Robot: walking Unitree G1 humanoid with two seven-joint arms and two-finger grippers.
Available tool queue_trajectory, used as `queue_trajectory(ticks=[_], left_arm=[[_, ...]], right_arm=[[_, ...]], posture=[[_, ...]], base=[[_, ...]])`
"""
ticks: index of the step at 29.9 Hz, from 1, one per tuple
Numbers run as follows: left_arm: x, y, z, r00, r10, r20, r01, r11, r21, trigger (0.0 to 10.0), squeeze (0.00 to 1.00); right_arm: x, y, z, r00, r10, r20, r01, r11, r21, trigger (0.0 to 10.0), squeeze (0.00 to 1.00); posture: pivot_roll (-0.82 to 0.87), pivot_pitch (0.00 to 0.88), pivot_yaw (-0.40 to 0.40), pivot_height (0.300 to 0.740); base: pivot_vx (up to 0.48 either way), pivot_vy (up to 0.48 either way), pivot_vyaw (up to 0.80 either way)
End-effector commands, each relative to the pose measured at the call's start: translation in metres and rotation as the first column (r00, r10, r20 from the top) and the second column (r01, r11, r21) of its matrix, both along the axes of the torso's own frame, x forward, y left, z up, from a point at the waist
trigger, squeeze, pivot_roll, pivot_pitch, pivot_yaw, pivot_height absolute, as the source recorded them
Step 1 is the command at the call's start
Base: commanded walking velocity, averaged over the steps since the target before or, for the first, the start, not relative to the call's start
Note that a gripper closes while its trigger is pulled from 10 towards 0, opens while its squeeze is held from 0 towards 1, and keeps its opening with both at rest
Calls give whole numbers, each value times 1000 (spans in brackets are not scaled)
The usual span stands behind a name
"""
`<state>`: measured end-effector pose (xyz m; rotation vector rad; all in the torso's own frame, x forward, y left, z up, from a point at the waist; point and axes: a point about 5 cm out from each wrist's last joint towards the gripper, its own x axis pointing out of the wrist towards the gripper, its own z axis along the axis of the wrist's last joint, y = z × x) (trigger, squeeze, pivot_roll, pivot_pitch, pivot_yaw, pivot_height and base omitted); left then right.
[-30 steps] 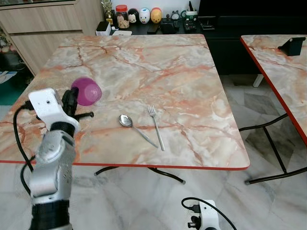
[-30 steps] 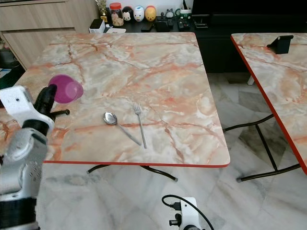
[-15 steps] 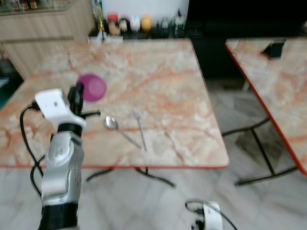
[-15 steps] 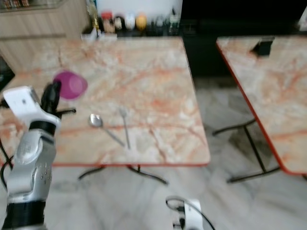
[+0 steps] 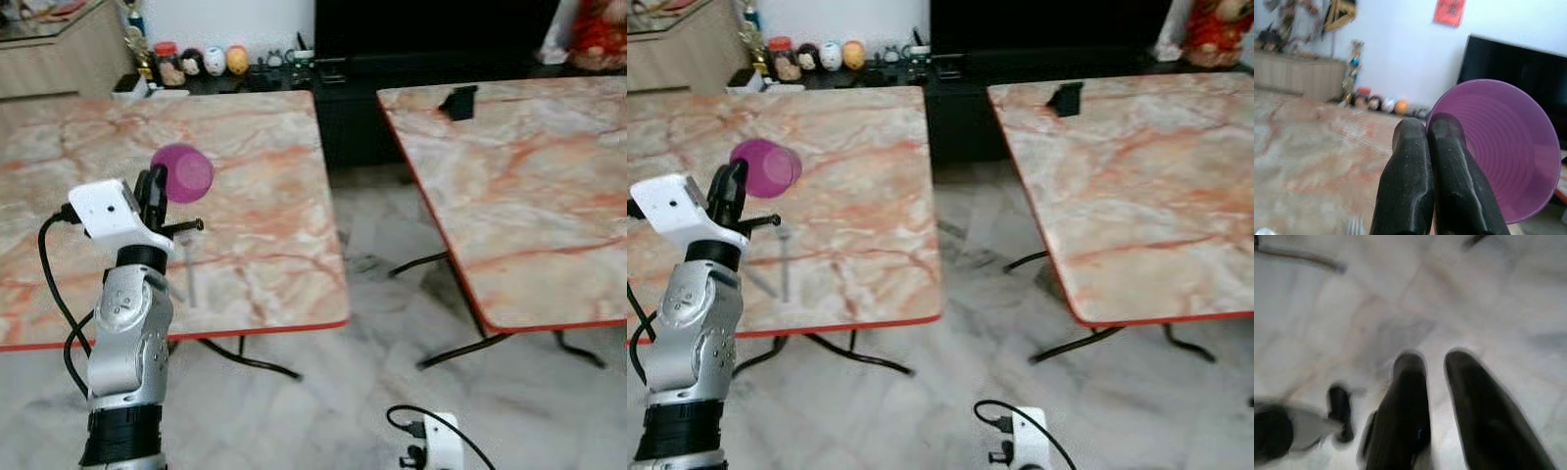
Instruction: Setting the table
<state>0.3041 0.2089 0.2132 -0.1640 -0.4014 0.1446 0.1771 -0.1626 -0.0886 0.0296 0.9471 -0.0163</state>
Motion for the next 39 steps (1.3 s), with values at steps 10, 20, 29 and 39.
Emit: queue_trajectory(ticks=[10,20,29,39], left_arm=[[2,-2,4,1000,-6,18,6,1000,-2,10000,0],[3,-3,3,1000,-15,13,15,1000,-5,10000,0],[4,0,3,1000,-15,13,14,1000,12,10000,0],[1,10,-2,1000,5,-15,-4,997,78,10000,0]], right_arm=[[2,5,0,1000,13,1,-13,1000,8,10000,0],[1,5,0,1000,16,0,-16,1000,9,10000,0],[0,5,0,1000,24,0,-24,1000,12,10000,0],[0,4,0,1000,20,3,-20,1000,12,10000,0]], posture=[[27,70,27,740],[23,56,25,740],[20,41,23,740],[12,61,20,740]], base=[[0,-449,304],[0,-443,0],[0,-442,0],[0,-442,0]])
